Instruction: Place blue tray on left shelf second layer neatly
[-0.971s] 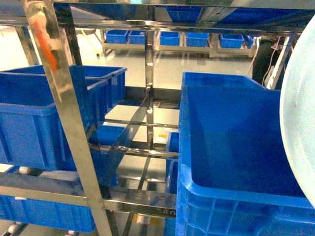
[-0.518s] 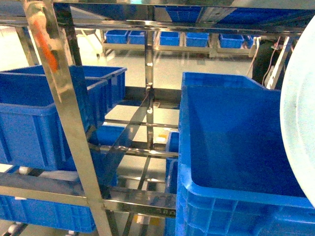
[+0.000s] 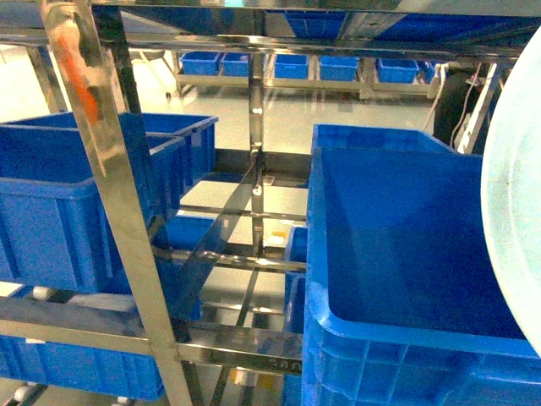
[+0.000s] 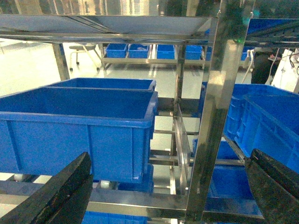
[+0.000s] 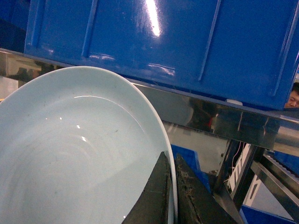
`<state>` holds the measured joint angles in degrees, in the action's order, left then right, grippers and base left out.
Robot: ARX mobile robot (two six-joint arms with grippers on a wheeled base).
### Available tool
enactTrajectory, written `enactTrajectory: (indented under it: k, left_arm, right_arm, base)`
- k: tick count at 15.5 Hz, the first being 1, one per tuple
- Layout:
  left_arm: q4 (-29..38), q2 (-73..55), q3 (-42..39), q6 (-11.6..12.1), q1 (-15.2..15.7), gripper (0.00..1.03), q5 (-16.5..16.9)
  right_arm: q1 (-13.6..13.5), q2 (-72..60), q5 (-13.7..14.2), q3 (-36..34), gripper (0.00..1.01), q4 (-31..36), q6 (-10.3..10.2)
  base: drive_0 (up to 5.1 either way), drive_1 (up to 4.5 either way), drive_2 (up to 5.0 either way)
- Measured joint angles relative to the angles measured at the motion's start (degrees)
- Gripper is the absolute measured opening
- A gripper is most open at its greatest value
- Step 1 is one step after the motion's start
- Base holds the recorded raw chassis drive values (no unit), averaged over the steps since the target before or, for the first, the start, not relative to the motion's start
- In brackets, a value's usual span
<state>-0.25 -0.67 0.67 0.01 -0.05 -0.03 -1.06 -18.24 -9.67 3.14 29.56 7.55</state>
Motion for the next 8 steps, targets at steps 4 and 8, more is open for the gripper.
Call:
enactTrajectory:
  k: [4, 8]
  left_arm:
    - [0.0, 0.0, 0.0, 0.0, 0.0, 0.98, 0.0]
    - [0.0, 0.0, 0.0, 0.0, 0.0, 0.98, 0.0]
  right_arm:
    - [0.0, 0.0, 0.0, 0.0, 0.02, 0.0, 0.0]
    - [0.0, 0.0, 0.0, 0.0, 0.02, 0.0, 0.0]
  base:
    - [0.0, 0.00, 0.0]
    - [0.0, 0.00, 0.0]
